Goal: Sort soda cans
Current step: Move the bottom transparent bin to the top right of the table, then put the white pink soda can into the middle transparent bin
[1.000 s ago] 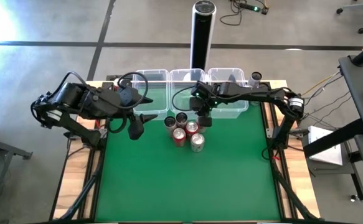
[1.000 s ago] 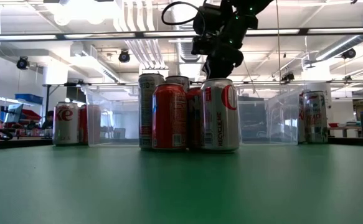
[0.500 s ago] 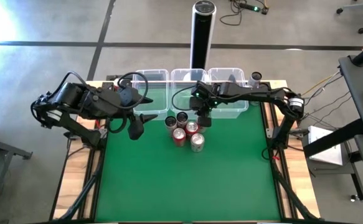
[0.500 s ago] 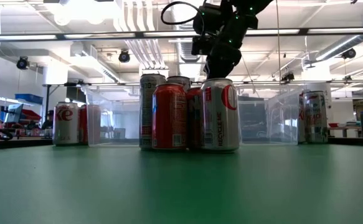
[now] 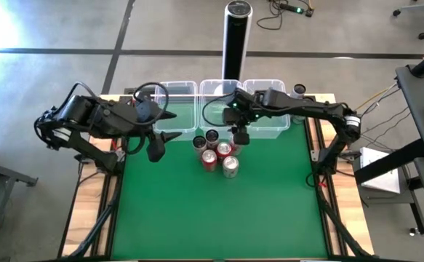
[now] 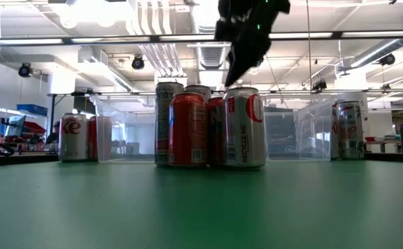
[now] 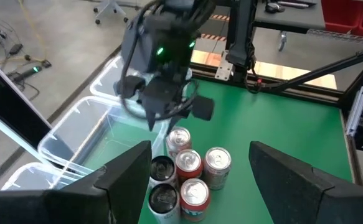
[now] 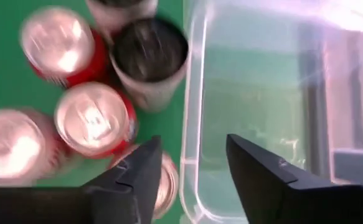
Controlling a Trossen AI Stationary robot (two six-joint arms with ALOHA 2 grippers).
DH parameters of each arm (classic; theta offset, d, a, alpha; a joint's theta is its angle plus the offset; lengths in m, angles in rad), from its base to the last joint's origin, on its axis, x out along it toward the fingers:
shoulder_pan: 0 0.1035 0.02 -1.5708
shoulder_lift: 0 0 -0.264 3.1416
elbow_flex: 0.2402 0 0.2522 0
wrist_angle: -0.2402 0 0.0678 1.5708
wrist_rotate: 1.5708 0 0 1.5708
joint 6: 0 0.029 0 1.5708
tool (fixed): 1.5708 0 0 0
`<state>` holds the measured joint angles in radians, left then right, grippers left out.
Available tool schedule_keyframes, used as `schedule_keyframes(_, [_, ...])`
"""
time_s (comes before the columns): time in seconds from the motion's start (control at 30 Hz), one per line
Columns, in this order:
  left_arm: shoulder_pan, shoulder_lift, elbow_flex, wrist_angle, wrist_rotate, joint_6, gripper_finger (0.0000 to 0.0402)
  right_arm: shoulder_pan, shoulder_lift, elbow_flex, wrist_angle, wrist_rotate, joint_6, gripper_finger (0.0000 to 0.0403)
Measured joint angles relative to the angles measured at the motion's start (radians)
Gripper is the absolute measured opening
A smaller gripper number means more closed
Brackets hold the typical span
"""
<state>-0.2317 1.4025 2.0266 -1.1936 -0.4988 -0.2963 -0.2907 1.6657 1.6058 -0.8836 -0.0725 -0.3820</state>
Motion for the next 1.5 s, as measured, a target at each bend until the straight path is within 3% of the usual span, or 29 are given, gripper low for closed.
schedule_keyframes(0.13, [-0.006, -0.014, 0.0, 0.024, 0.0, 0.027, 0.0254, 0.036, 0.006, 0.065, 0.023, -0.031, 0.028, 0.0215])
schedule_keyframes(0.3, [-0.03, -0.033, 0.0, 0.044, 0.0, 0.052, 0.0254, 0.056, 0.064, 0.063, 0.126, -0.063, 0.106, 0.0261])
schedule_keyframes(0.63, [-0.081, -0.037, 0.0, 0.04, 0.0, 0.05, 0.0254, 0.058, 0.168, 0.076, 0.143, -0.085, 0.136, 0.0334])
schedule_keyframes(1.2, [-0.082, -0.037, 0.0, 0.022, 0.001, 0.049, 0.0254, 0.075, 0.188, 0.076, 0.133, -0.129, 0.089, 0.0307])
schedule_keyframes(1.5, [-0.082, -0.037, 0.0, 0.022, 0.001, 0.048, 0.0254, 0.093, 0.188, 0.076, 0.133, -0.13, 0.03, 0.0315])
